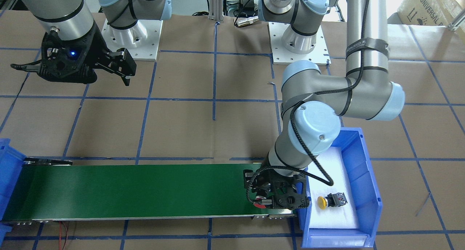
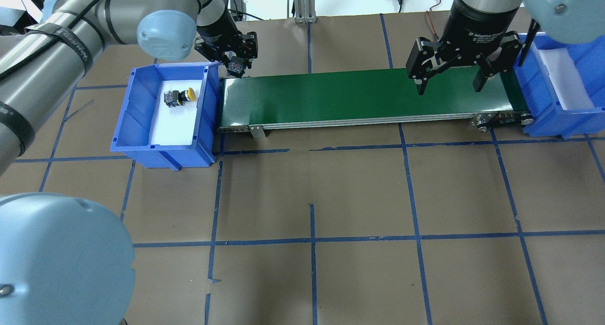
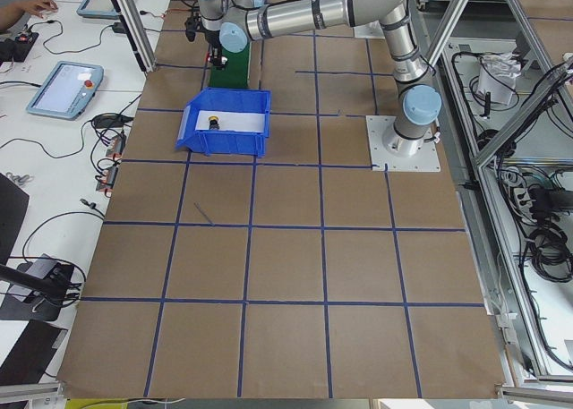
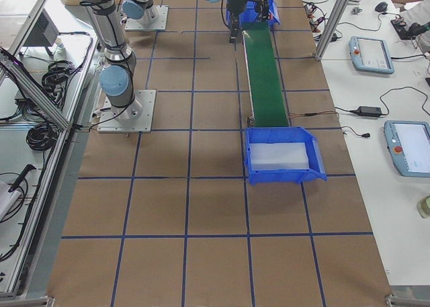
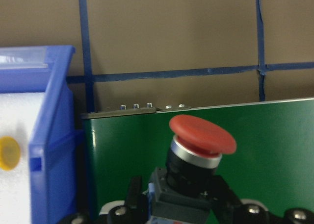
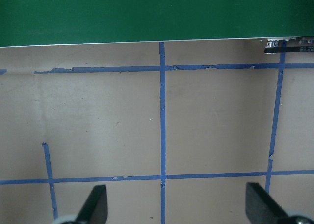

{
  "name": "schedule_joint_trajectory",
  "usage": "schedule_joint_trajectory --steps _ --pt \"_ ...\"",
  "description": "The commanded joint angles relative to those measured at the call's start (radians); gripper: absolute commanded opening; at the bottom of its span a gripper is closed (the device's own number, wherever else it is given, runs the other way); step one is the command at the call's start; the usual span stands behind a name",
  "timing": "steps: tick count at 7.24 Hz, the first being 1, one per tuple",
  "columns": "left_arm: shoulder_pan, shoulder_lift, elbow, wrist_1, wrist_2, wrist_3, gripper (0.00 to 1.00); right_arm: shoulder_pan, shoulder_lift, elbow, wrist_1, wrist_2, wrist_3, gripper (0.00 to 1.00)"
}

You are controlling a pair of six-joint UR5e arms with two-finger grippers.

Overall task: Transport two buttons from left to right
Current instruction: 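Carry the red button to the conveyor and release it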

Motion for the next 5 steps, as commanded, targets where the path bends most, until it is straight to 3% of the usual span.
schedule_joint_trajectory --steps 1,2,3,4,5 --pt "-0.058 -0.05 -0.009 0.009 0.003 -0.111 0.34 0.0 0.001 0.001 0.0 0.0 0.001 1.0" --pt "-0.058 -0.067 -0.008 0.012 0.001 -0.115 0.36 0.0 0.001 0.001 0.0 0.0 0.001 1.0" --pt "-0.057 -0.068 -0.006 0.021 -0.001 -0.116 0.62 0.0 0.001 0.001 0.0 0.001 -0.001 1.0" --pt "-0.052 -0.064 -0.011 0.015 -0.008 -0.118 1.0 -0.002 0.001 0.001 0.0 0.0 -0.001 1.0" --pt "-0.049 -0.064 -0.012 0.007 -0.011 -0.118 1.0 0.0 0.003 0.001 0.0 0.001 0.001 1.0"
